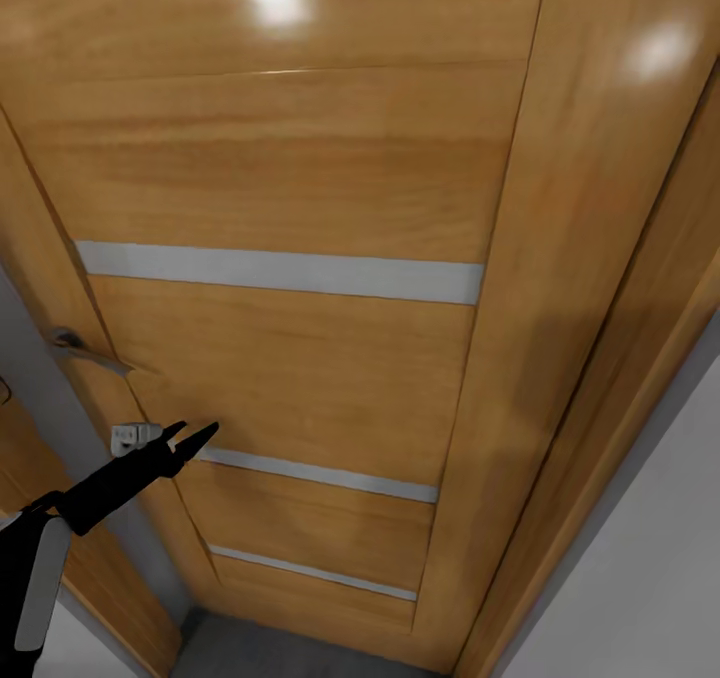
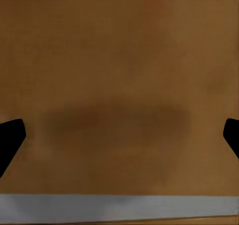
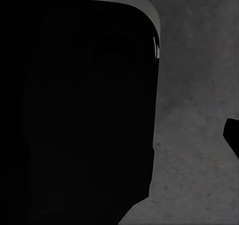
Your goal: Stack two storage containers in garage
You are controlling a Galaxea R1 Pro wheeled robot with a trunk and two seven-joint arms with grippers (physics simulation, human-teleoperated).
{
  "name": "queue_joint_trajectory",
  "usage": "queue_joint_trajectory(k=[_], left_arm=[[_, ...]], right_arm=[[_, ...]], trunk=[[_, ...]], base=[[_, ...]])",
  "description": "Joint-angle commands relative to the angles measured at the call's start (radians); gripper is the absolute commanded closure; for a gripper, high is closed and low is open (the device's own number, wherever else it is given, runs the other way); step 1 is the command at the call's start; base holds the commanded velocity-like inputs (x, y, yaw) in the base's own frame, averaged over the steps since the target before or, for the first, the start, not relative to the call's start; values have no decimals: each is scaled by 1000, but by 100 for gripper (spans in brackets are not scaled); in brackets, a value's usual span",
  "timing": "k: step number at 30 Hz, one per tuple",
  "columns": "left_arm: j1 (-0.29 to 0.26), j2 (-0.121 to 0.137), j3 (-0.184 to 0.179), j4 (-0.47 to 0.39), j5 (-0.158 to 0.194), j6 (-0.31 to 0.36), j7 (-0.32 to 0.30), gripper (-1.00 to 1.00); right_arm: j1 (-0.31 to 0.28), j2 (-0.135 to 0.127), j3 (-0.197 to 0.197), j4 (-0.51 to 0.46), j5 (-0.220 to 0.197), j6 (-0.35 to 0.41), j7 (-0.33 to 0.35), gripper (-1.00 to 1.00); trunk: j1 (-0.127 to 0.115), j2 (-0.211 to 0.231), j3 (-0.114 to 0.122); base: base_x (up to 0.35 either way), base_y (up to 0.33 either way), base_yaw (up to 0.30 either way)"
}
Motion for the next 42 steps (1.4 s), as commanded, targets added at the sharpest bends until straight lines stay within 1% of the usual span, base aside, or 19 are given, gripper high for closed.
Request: queue_joint_trajectory(k=[1,3,6,9,15,17,20,24,29,30,32,34,35,37,38,40,42], left_arm=[[-8,0,1,0,8,8,5,-100],[-25,-4,0,0,7,10,19,-100],[-35,-8,-1,0,7,12,42,-100],[-55,-14,-5,0,7,13,91,-100],[-102,-28,-8,1,3,22,143,-100],[-114,-32,-9,1,2,26,178,-100],[-126,-36,-9,1,1,30,209,-100],[-156,-42,-11,1,-2,45,224,-100],[-184,-74,-22,2,-10,55,240,-100],[-191,-88,-43,3,-17,57,255,-100],[-196,-99,-84,3,-26,58,276,-100],[-199,-105,-145,4,-32,58,301,-100],[-202,-110,-202,5,-38,59,329,-100],[-203,-113,-249,6,-40,59,361,-100],[-206,-116,-281,7,-41,60,389,-100],[-222,-120,-309,13,-42,61,415,-100],[-240,-123,-320,24,-44,61,425,-100]], right_arm=[[-1,0,1,0,1,0,0,-100],[-1,0,1,0,1,0,0,-100],[-1,0,1,0,1,0,0,-100],[-1,0,1,0,1,0,0,-100],[-1,0,1,0,1,0,1,-100],[-2,0,1,0,1,0,1,-100],[-4,-2,2,0,1,0,2,-100],[-8,-3,4,0,2,0,2,-100],[-11,-4,6,0,2,-1,2,-100],[-11,-4,6,0,2,0,2,-100],[-12,-5,7,0,3,-1,2,-100],[-12,-6,7,0,3,-1,2,-100],[-12,-7,7,0,3,-1,2,-100],[-12,-7,7,-1,3,-2,2,-100],[-13,-8,7,-2,3,-2,2,-100],[-16,-10,7,-7,3,-2,2,-100],[-17,-12,7,-9,3,-2,2,-100]], trunk=[[0,0,-1],[0,0,-1],[0,0,-1],[0,0,-1],[0,0,-1],[0,0,-1],[0,0,-1],[0,0,-1],[0,0,-1],[0,0,-1],[0,0,-1],[0,0,-1],[0,0,-1],[0,0,-1],[0,0,-1],[0,0,-1],[0,0,-1]], base=[[0,0,0],[0,0,0],[0,0,0],[0,0,0],[0,0,0],[0,0,0],[0,0,0],[0,0,0],[0,0,0],[0,0,0],[0,0,0],[0,0,0],[0,0,0],[0,0,0],[0,0,0],[0,0,0],[0,0,0]])
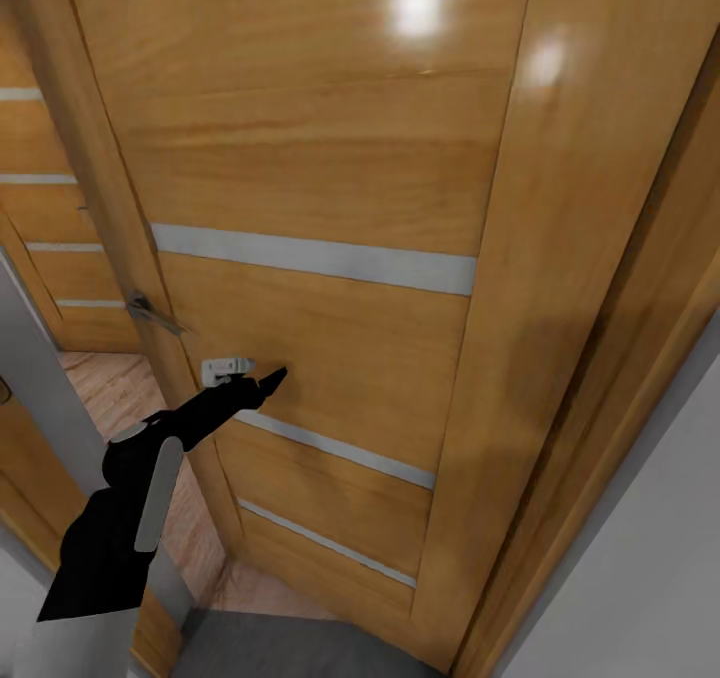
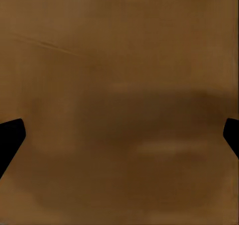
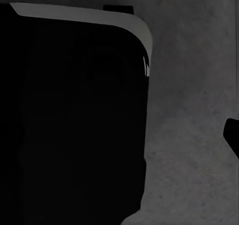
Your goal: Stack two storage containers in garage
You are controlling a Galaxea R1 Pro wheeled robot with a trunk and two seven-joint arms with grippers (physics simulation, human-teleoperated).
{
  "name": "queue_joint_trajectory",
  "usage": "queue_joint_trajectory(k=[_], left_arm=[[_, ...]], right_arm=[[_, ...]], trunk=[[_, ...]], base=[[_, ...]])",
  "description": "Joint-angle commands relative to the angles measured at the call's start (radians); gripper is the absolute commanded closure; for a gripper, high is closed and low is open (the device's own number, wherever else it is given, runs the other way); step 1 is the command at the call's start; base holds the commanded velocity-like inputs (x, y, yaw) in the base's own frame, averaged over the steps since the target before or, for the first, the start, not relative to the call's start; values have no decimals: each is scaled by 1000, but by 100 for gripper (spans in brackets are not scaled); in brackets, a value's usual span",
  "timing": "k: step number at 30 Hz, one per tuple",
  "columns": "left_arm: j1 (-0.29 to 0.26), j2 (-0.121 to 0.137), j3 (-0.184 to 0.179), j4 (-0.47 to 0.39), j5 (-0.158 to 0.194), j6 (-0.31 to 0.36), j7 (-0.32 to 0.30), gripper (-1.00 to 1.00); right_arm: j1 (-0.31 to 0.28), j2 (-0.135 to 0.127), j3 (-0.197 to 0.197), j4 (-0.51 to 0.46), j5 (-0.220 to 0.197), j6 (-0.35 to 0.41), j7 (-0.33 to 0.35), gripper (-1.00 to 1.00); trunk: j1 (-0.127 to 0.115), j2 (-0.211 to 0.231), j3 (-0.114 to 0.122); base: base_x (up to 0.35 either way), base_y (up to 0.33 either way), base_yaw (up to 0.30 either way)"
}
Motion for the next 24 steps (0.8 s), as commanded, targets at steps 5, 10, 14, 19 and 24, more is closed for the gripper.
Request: queue_joint_trajectory(k=[5,10,14,19,24], left_arm=[[-52,-11,-17,47,2,8,13,-100],[-100,-20,-40,134,1,6,19,-100],[-157,-22,-49,220,0,5,19,-100],[-207,-22,-54,279,0,5,17,-100],[-258,-23,-79,351,-1,4,31,-100]], right_arm=[[-2,-6,1,-5,1,0,1,-100],[-2,-15,1,-7,1,0,2,-100],[-2,-18,1,-8,1,0,2,-100],[-2,-19,1,-8,1,0,2,-100],[-2,-19,1,-8,1,0,2,-100]], trunk=[[0,0,-1],[0,0,-1],[0,0,-1],[0,0,-1],[0,0,-1]], base=[[0,0,0],[0,0,0],[0,0,0],[0,0,0],[0,0,0]])
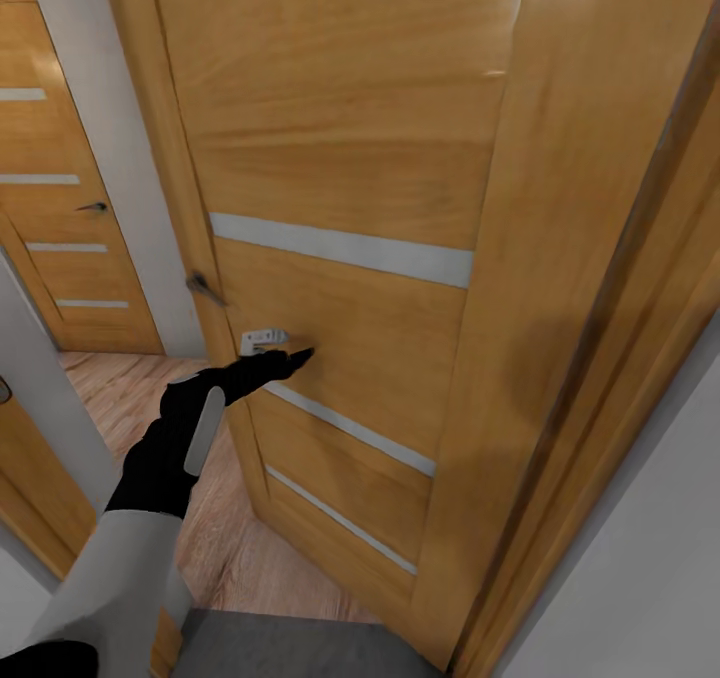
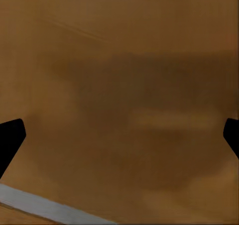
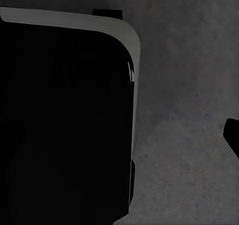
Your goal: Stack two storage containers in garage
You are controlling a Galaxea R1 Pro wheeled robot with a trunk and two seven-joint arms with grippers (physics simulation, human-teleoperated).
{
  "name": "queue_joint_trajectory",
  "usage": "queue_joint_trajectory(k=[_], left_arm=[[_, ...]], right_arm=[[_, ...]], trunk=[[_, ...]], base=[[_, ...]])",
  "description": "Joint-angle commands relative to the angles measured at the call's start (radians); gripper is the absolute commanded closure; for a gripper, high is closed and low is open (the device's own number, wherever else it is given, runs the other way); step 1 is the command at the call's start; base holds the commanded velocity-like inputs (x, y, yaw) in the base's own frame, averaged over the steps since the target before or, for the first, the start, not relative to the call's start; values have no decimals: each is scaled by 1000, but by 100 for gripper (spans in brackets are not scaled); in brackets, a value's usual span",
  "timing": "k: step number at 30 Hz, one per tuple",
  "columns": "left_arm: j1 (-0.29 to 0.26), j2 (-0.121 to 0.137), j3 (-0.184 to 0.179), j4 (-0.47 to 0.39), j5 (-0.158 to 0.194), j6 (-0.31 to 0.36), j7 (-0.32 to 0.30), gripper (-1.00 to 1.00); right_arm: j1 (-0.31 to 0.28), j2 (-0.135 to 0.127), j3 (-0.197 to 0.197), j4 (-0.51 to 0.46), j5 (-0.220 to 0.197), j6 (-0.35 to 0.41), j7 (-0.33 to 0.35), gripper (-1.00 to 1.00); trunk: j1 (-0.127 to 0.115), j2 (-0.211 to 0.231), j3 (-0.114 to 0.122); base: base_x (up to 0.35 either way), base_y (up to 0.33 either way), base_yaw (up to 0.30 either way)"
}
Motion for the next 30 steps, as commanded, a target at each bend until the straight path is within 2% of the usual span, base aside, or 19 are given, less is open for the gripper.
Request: queue_joint_trajectory(k=[1,10,13,19,24,30], left_arm=[[-14,-1,-9,18,5,7,15,-100],[-92,-1,-26,94,5,0,67,-100],[-111,-9,-27,122,5,-12,77,-100],[-178,-35,-30,219,5,-67,166,-100],[-234,-44,-34,305,6,-108,184,-100],[-285,-57,-81,392,6,-149,193,-100]], right_arm=[[0,0,1,0,1,0,1,-100],[0,1,1,0,1,0,1,-100],[0,1,1,0,1,0,1,-100],[0,2,1,0,3,0,1,-100],[0,1,2,-1,3,-1,1,-100],[0,0,1,-2,3,-1,1,-100]], trunk=[[0,-1,-1],[0,-1,-1],[0,-1,-1],[0,-1,-1],[0,-1,-1],[0,-1,-1]], base=[[0,0,0],[0,0,0],[0,0,0],[0,0,0],[0,0,0],[0,0,0]])
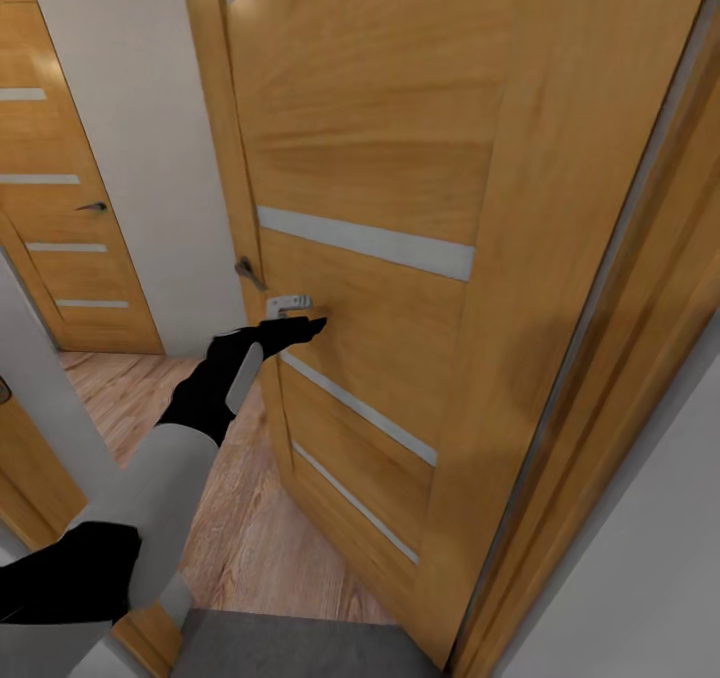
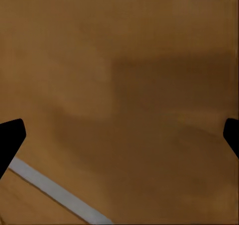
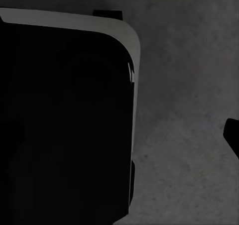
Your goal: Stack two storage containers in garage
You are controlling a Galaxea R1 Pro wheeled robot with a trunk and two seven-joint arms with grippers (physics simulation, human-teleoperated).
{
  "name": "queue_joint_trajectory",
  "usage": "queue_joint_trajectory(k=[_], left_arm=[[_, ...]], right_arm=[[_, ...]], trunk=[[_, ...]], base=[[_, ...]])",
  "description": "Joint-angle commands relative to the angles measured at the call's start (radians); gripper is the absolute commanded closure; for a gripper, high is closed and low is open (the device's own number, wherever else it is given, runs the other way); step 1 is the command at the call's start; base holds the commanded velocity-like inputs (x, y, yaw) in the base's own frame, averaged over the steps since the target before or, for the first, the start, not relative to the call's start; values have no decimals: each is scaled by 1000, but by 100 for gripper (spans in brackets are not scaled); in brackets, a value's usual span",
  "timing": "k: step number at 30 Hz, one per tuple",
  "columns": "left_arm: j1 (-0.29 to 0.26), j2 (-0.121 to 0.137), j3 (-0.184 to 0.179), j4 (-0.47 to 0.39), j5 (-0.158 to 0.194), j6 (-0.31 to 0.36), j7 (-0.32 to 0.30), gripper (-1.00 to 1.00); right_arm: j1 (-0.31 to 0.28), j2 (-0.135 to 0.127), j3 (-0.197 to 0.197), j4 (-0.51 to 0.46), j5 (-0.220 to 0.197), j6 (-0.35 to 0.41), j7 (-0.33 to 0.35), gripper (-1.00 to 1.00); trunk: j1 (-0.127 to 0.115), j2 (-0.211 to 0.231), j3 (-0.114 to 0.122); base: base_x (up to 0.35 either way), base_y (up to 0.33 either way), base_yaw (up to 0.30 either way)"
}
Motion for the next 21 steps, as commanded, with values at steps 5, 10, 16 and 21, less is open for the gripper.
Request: queue_joint_trajectory(k=[5,10,16,21], left_arm=[[-41,-10,-15,59,7,-19,1,-100],[-65,-14,-18,100,9,-30,-1,-100],[-88,-14,-19,132,10,-39,-9,-100],[-89,-14,-20,134,11,-38,-11,-100]], right_arm=[[0,1,1,-3,1,0,1,-100],[0,1,1,-4,1,0,1,-100],[0,0,1,-6,1,0,1,-100],[0,0,1,-6,1,0,2,-100]], trunk=[[0,-1,-1],[0,-1,-1],[0,-1,-1],[0,-1,-1]], base=[[0,0,0],[0,0,0],[0,0,0],[0,0,0]])
